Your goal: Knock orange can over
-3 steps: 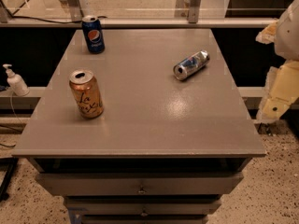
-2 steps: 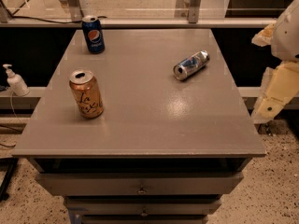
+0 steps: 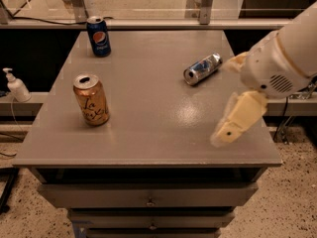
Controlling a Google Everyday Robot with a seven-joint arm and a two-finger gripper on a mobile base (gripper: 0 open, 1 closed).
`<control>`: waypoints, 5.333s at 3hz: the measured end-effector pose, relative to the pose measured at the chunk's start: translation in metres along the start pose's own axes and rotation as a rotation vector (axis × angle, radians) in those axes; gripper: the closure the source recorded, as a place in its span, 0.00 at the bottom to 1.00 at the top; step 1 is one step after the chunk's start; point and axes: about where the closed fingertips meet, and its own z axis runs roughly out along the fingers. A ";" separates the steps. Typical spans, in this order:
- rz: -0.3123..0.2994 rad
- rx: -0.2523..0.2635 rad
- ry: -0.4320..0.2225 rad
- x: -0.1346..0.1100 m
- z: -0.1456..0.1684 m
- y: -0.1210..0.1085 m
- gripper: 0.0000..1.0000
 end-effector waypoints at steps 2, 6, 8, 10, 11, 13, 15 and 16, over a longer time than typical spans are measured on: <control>-0.001 -0.123 -0.357 -0.079 0.073 0.046 0.00; -0.070 -0.104 -0.479 -0.122 0.113 0.039 0.00; -0.094 -0.119 -0.624 -0.156 0.177 0.025 0.00; -0.050 -0.084 -0.770 -0.189 0.205 0.008 0.00; 0.001 -0.096 -0.806 -0.204 0.221 0.008 0.00; 0.093 -0.125 -0.800 -0.216 0.235 0.006 0.42; 0.123 -0.122 -0.752 -0.219 0.215 -0.005 0.88; 0.053 -0.108 -0.672 -0.225 0.187 -0.012 1.00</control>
Offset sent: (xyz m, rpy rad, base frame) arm -0.0170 0.1820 -0.0269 0.6126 0.0119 0.1665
